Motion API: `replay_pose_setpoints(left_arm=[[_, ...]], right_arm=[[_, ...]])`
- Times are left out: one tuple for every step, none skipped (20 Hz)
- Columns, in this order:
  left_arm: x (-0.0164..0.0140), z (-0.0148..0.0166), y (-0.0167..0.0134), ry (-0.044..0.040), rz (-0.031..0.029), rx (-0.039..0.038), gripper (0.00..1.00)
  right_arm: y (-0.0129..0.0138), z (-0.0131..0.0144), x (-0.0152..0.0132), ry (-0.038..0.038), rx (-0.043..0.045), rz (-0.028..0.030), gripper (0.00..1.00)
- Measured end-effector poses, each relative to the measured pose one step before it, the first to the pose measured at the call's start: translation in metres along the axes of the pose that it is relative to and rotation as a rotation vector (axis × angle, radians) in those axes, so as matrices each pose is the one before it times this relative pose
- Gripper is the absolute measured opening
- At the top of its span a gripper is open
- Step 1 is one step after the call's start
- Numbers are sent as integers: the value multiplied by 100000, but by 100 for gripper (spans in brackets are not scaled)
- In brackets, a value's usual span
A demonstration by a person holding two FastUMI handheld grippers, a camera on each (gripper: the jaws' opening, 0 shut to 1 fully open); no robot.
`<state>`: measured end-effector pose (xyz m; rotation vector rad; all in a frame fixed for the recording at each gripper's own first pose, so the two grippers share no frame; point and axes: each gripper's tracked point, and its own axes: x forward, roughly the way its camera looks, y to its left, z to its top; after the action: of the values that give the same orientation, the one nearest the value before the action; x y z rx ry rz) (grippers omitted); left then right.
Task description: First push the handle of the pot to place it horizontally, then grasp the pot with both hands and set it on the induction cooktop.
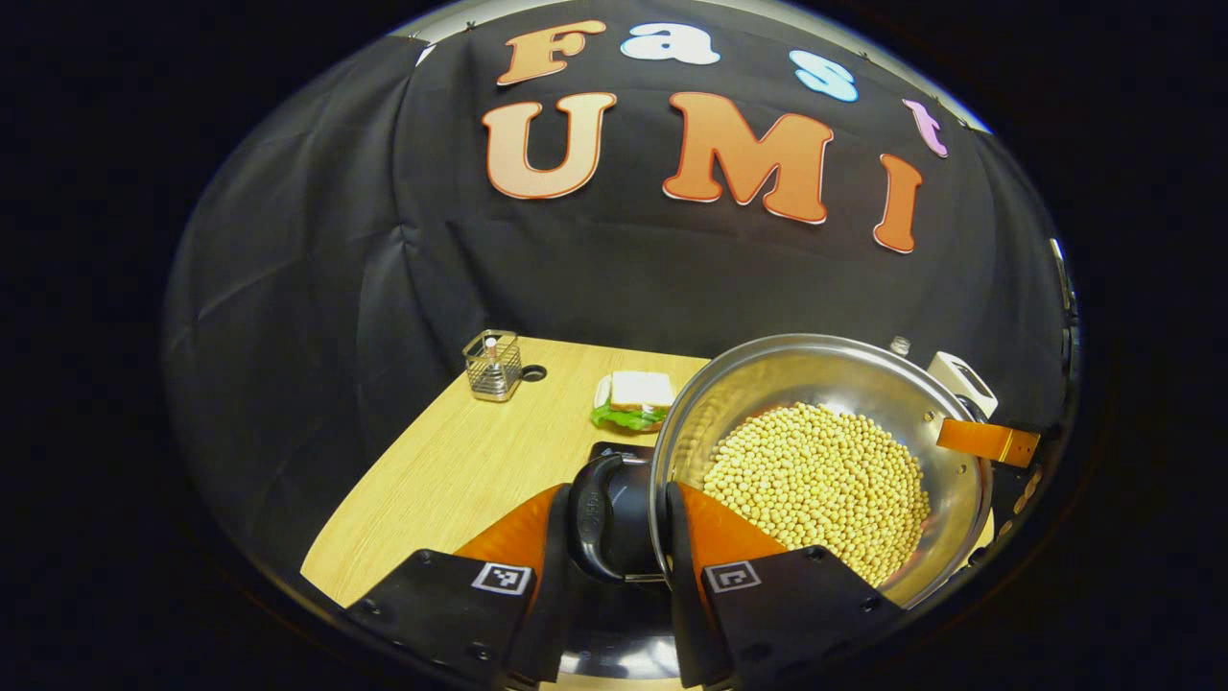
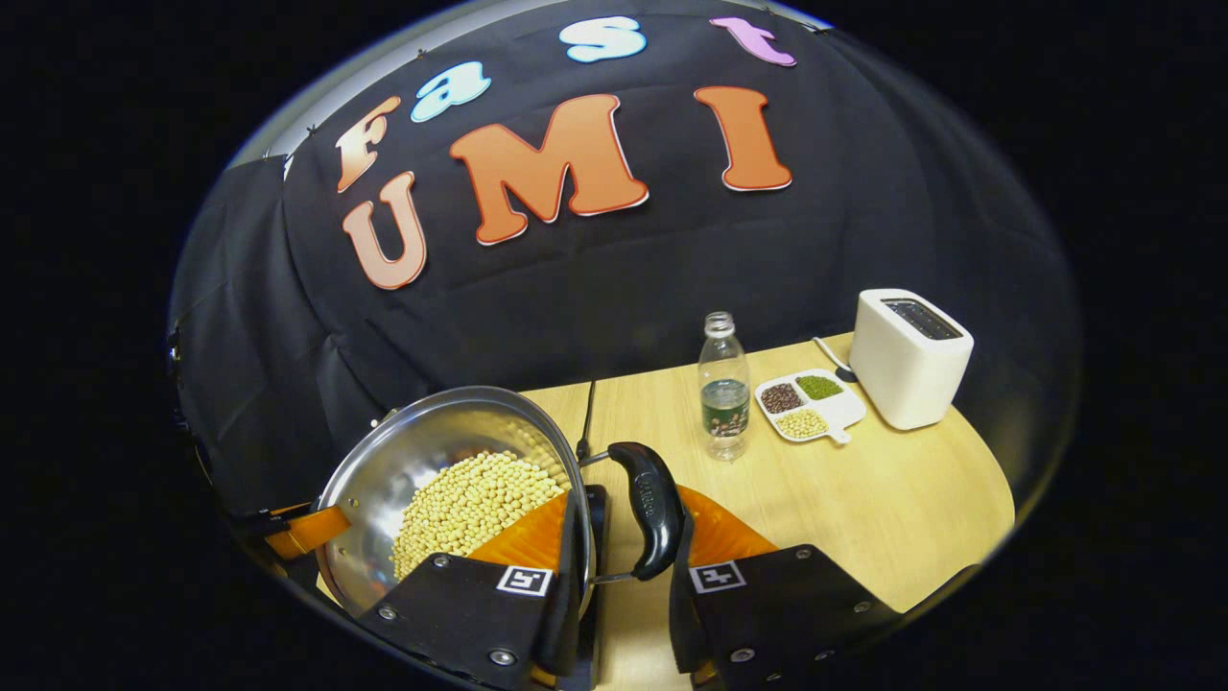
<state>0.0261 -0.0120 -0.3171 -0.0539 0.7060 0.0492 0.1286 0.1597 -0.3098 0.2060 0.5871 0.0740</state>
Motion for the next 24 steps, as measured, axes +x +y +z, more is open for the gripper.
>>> replay_pose_setpoints(left_arm=[[482, -327, 817, 504, 407, -236, 52], [398, -150, 658, 479, 450, 351, 49], [309, -337, 611, 257, 266, 328, 52], [94, -270, 610, 824, 44, 121, 49], [487, -166, 251, 883, 63, -168, 52], [501, -134, 262, 630, -167, -279, 49], [393, -277, 390, 772, -208, -467, 54], [494, -383, 305, 641, -282, -368, 52], [512, -456, 209, 752, -219, -62, 52], [474, -393, 223, 899, -154, -75, 52], [357, -325, 261, 1056, -201, -152, 49], [369, -314, 161, 635, -176, -169, 52], [512, -245, -64, 683, -234, 11, 52], [442, -154, -38, 1081, -315, 91, 49], [303, -315, -115, 963, -296, -89, 52], [342, -318, -82, 923, -299, -41, 52], [172, -285, 128, 667, -156, -262, 52], [217, -138, -2, 289, 35, 250, 52], [66, -147, 115, 152, 187, 245, 54], [-35, -130, 96, 87, 252, 412, 54], [15, -271, 104, 251, 248, 192, 54], [15, -111, 234, 367, 165, 96, 54], [363, -201, 117, 232, 61, -144, 54], [4, -120, 82, 213, 25, -3, 54]], right_arm=[[552, -570, 391, 1300, -184, 249, 38], [537, -522, 318, 527, 420, 219, 33], [473, -440, 282, 619, 114, 1, 33], [371, -437, 542, 517, 256, -84, 38], [302, -518, 476, 831, -61, -192, 38], [188, -466, 408, 784, 114, -376, 38], [225, -437, 276, 644, -88, -356, 38], [115, -375, 293, 631, -61, -367, 38], [68, -458, 243, 703, 159, -346, 38], [90, -448, 327, 686, 3, -321, 38], [99, -430, 330, 792, 54, -347, 38], [35, -312, 338, 721, 41, -354, 38], [-17, -377, 377, 661, 26, -426, 38], [-72, -439, 202, 1002, 182, -494, 34], [-238, -457, 302, 943, 273, -369, 38], [-48, -341, 252, 530, 61, -226, 34], [-45, -385, 295, 975, -374, -182, 34], [2, -220, 190, 475, 129, -79, 39], [-20, -365, 167, 613, 337, 158, 39], [77, -170, 172, 429, 307, 184, 39], [-7, -244, 135, 561, 87, 144, 39], [-30, -94, 225, 541, 26, 74, 39], [-40, -170, 122, 547, -71, -6, 39], [33, -105, 234, 334, -213, 70, 40]])
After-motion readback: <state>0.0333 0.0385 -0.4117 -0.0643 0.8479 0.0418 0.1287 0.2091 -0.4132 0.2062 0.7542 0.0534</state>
